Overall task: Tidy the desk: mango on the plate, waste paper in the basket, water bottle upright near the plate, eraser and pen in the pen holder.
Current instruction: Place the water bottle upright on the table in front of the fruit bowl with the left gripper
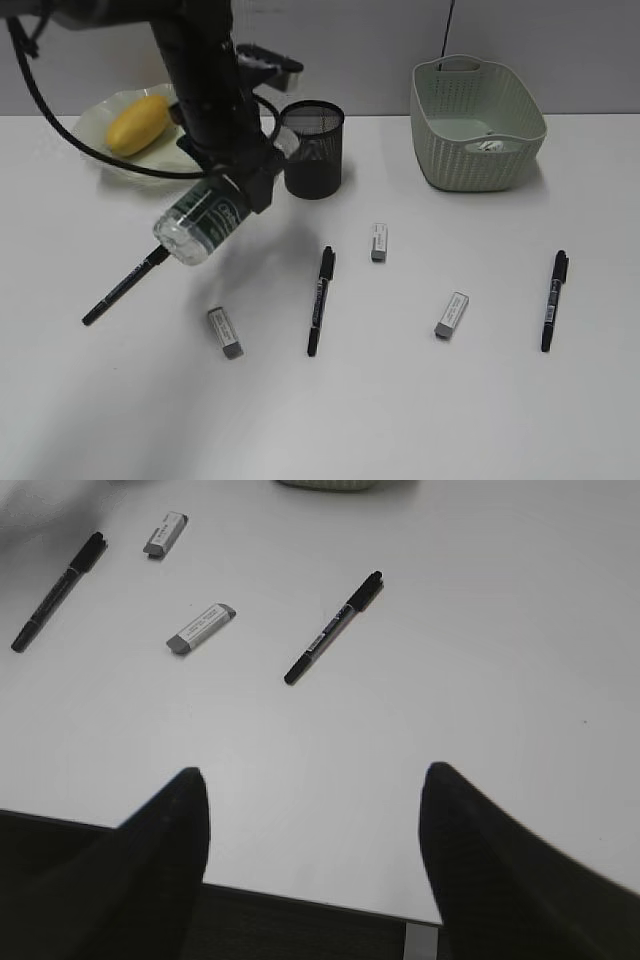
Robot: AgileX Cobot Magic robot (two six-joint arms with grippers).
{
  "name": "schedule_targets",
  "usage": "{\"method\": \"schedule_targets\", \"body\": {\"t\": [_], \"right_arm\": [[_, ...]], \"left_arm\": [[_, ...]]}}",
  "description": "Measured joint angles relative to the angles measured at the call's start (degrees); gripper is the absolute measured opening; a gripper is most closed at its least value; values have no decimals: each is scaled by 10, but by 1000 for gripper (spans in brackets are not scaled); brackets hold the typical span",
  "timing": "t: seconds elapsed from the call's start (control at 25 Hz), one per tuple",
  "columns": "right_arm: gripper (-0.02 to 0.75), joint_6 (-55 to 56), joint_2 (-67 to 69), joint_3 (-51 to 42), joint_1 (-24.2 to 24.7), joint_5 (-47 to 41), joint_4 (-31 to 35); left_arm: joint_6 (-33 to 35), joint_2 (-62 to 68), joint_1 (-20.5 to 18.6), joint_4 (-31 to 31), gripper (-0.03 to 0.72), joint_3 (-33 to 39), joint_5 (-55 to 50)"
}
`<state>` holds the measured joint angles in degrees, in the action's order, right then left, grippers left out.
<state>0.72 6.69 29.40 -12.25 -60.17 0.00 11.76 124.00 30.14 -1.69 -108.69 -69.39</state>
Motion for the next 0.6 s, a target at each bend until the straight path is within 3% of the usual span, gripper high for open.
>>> {"method": "schedule_targets", "body": {"t": [0.16,0.28,0.44,0.6], "right_arm": [[522,0,0,0,0,0,0],[522,0,0,0,0,0,0],[522,0,0,0,0,0,0],[522,0,0,0,0,0,0]], "left_arm": [[-11,-56,-18,-11,510,3,-2],[-14,-106,-53,-27,508,33,-1],[-15,-185,-113,-55,508,117,28],[-15,-281,-168,-68,508,232,149]]}}
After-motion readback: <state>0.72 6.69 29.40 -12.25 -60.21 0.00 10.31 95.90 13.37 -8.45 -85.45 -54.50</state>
